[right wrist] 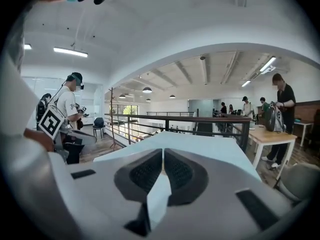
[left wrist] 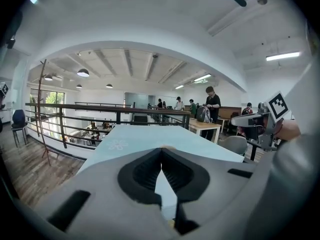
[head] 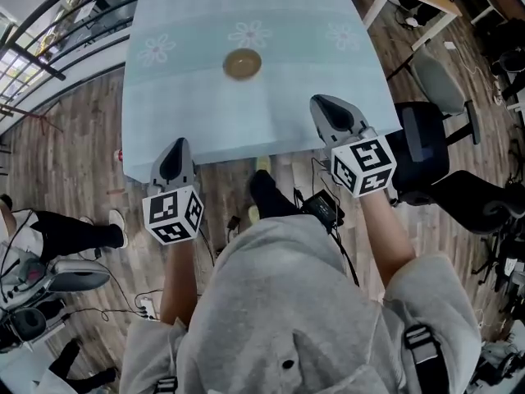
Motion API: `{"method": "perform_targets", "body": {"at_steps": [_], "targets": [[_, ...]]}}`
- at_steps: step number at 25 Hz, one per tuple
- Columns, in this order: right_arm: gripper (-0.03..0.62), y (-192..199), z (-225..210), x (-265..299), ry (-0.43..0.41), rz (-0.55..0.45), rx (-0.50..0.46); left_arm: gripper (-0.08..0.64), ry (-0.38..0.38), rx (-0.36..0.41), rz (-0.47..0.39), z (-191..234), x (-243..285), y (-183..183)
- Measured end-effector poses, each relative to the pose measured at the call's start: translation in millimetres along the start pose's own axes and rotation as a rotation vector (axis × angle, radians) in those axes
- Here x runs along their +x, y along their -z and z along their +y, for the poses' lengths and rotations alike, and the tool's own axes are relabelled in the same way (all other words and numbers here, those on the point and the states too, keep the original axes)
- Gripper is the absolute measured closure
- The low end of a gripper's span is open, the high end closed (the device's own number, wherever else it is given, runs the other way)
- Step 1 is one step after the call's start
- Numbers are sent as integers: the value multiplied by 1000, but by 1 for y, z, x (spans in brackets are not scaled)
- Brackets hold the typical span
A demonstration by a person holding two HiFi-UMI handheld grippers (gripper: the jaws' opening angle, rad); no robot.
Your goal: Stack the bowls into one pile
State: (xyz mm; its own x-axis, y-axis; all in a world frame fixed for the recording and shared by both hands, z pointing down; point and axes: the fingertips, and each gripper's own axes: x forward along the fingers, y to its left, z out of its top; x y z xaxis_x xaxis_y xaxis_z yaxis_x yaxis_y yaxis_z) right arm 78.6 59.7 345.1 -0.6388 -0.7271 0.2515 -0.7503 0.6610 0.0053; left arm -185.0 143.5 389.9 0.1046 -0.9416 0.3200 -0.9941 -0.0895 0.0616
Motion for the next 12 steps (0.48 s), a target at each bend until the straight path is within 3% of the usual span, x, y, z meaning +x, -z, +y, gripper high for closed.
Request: {"method": "perform_targets", "body": {"at_steps": [12], "targets": [[558, -7, -3, -47, 37, -43, 8, 540, 35, 11, -19, -39, -21, -11]]}}
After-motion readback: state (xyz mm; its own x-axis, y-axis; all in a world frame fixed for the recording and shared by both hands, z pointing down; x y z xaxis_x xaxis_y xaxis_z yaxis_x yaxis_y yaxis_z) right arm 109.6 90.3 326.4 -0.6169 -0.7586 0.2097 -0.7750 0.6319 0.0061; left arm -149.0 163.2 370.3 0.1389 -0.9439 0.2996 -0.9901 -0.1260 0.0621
